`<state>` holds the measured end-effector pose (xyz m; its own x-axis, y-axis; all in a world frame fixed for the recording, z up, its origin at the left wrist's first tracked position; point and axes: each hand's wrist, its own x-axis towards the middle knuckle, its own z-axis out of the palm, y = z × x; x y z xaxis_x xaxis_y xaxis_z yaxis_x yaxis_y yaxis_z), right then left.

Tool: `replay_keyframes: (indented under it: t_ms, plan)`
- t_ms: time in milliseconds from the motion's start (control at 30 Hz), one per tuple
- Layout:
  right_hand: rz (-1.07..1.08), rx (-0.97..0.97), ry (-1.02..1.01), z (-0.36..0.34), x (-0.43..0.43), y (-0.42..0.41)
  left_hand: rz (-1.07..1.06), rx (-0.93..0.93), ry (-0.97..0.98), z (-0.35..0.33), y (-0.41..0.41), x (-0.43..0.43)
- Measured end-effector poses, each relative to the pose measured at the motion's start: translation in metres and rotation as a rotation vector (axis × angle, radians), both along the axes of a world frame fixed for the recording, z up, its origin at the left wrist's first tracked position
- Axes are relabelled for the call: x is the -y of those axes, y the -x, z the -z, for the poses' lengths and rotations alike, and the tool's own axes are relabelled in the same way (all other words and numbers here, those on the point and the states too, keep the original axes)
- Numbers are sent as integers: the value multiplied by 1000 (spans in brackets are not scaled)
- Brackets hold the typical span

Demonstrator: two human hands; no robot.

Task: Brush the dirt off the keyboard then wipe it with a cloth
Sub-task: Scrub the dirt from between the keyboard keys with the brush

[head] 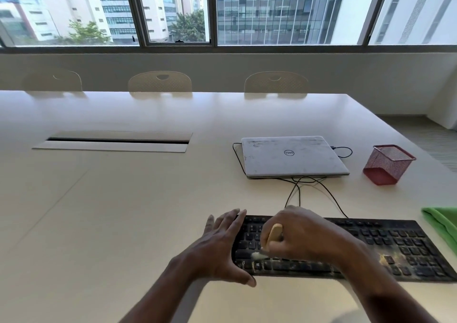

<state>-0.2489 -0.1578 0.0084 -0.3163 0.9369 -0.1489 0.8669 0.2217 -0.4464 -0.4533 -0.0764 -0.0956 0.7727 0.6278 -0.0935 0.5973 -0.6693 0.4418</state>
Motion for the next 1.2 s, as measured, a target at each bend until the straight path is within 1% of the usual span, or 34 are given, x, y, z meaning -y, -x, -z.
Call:
replay_keyframes:
  t_ms: [67, 167, 233, 300, 400, 433, 600, 767, 833, 933, 1067, 1133, 1200]
  plan:
    - [67, -19, 1, 0, 1, -10, -2, -3, 7, 0, -3, 2]
    - [163, -187, -72, 0, -1, -11, -16, -14, 6, 1, -5, 2]
    - [223, -257, -142, 5, -2, -1, -27, -20, 3, 2, -6, 2]
    - [248, -243, -132, 11, -1, 10, -34, -18, 10, 2, -6, 3]
    - [222, -213, -13, 17, 3, 16, -41, 3, 16, 3, -6, 5]
    - [226, -209, -3, 16, 4, 16, -41, 14, 16, 4, -5, 5]
    - [280, -180, -169, 14, -2, 16, -39, 43, 9, 4, -5, 6]
    - [210, -174, -33, 16, -1, 18, -41, 41, 13, 4, -4, 7]
    - [229, -192, -55, 14, -2, 13, -43, 41, 13, 4, -4, 7]
    - [264, -172, -146, 14, -4, 8, -42, 36, 3, 5, -5, 8]
    - [194, -172, -37, 20, 2, 10, -46, 44, -16, 8, -5, 8]
    - [209, -173, -57, 18, 3, 8, -48, 49, -19, 7, -5, 8]
    - [256, -156, -133, 17, 1, 4, -48, 52, -23, 6, -5, 9]
